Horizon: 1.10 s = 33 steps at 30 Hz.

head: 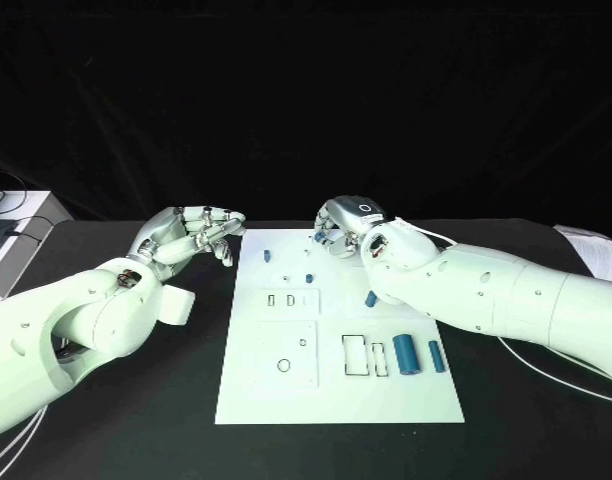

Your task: Assemble the parts on the task board

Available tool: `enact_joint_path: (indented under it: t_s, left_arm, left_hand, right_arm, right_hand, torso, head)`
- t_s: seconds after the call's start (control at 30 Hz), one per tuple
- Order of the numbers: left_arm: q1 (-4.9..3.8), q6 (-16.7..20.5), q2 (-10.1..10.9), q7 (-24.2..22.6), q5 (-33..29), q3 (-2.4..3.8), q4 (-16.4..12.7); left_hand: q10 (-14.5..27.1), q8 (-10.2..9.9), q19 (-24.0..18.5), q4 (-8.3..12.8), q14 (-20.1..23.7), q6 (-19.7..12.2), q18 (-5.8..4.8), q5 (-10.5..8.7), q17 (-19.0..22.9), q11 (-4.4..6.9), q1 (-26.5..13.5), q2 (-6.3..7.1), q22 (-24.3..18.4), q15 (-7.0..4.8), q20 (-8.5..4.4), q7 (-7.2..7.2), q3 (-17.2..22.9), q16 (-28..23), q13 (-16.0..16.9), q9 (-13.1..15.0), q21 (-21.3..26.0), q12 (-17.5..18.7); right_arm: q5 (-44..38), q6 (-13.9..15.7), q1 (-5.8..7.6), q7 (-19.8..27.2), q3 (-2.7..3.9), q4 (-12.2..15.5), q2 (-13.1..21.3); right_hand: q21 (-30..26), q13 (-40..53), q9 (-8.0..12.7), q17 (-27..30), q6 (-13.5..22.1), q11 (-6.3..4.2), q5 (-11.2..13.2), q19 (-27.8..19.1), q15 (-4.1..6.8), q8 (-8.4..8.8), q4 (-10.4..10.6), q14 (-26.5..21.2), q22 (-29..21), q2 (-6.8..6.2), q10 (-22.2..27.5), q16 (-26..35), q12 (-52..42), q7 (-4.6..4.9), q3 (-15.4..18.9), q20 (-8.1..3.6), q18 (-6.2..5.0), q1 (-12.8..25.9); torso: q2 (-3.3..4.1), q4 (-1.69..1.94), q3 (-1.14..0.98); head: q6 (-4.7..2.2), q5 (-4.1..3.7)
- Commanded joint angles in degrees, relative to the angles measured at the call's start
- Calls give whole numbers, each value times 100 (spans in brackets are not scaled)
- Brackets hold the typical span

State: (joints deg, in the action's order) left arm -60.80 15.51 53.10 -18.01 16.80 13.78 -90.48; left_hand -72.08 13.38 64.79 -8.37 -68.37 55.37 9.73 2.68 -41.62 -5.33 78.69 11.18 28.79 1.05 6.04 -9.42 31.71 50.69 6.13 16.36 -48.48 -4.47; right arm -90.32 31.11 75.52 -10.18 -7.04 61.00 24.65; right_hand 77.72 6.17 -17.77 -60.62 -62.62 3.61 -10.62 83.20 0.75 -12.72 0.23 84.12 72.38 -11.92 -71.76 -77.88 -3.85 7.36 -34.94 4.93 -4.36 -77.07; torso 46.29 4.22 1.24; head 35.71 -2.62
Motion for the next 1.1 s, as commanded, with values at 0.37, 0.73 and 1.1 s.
enact_joint_path:
  t_s: [0.37, 0.73, 1.1]
  left_arm:
    - [-5, -141, -49, -11, 35, 6, 15]
    - [-6, -158, -39, -4, 36, 6, 8]
    - [-6, -167, -39, 2, 36, 8, 11]
  left_hand:
    - [31, -27, -59, 7, 28, -44, 68, 20, -6, 0, -11, -3, 24, 0, 16, -17, 32, 33, 9, 13, -56, 32]
    - [31, -27, -59, 7, 28, -44, 68, 20, -6, 0, -11, -3, 24, 0, 16, -17, 32, 33, 9, 13, -56, 32]
    - [38, -30, -70, 6, 29, -49, 68, 20, -7, -4, -20, -1, 35, 3, 18, -21, 33, 36, 10, 15, -72, 35]
  right_arm:
    - [-97, 8, 29, -46, 9, -262, -223]
    - [-121, -172, 30, -21, 6, -454, -335]
    - [-120, -240, 30, -28, 5, -484, -342]
  right_hand:
    - [26, 9, -27, -3, 26, 16, -16, 32, 23, -11, 5, 94, 4, 5, -27, -37, 0, 19, -17, -16, 80, 38]
    - [15, 8, -42, 12, 58, 24, 0, 23, 15, -1, 17, 91, -9, -23, -7, -37, 16, 25, -11, -11, 77, 73]
    - [-47, -14, -81, 107, 176, 67, 44, -22, -18, 48, 57, 63, -82, -124, 128, -11, 41, 60, -10, 16, 61, 166]
  torso:
    - [73, 54, 80]
    - [118, 96, 114]
    - [133, 83, 111]
  head:
    - [-29, -24]
    - [-14, -34]
    - [-13, -19]
